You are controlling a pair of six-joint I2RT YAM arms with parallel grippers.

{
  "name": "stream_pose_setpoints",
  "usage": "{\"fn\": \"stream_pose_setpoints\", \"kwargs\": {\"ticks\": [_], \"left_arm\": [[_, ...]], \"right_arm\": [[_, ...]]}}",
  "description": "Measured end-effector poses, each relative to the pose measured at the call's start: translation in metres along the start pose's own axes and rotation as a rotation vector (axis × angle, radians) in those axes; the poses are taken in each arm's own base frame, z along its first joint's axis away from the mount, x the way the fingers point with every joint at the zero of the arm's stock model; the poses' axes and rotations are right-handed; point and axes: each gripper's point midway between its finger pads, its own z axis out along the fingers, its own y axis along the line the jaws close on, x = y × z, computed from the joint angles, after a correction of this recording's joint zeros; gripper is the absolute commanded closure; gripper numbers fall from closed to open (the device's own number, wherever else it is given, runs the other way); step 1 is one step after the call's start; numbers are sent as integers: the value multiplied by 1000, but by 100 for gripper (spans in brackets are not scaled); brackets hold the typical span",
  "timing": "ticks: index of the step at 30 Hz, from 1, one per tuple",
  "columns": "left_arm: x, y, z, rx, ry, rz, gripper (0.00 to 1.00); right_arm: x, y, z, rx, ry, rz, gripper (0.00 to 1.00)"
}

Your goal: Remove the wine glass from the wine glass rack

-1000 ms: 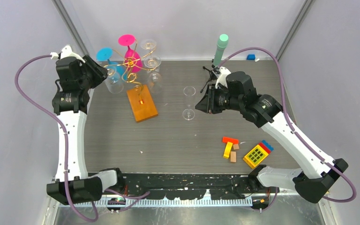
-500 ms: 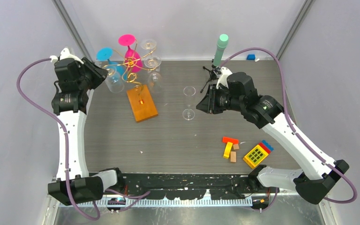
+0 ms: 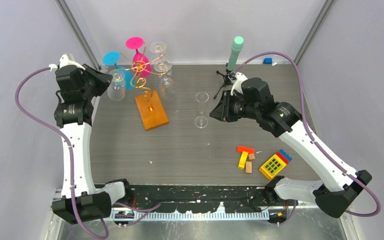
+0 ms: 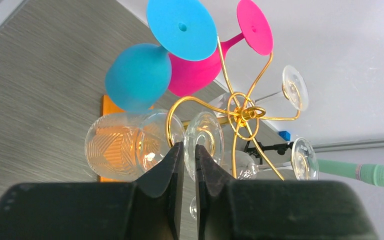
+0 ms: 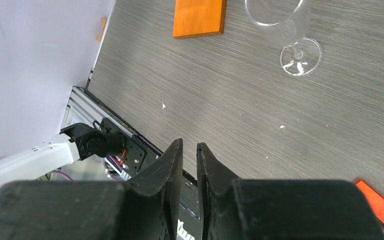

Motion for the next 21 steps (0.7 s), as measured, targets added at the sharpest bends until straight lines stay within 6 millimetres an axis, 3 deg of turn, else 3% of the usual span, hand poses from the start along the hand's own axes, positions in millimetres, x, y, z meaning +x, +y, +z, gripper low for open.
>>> {"fn": "stream_pose_setpoints", "kwargs": {"ticks": [14,21], "left_arm": [[3,-2,8,49,1,-144,88],[4,-8,13,112,5,-237,80]], "right_arm": [[-1,-1,1,4,-8,3,78],[-1,-1,-2,5,-15,2,78]]}}
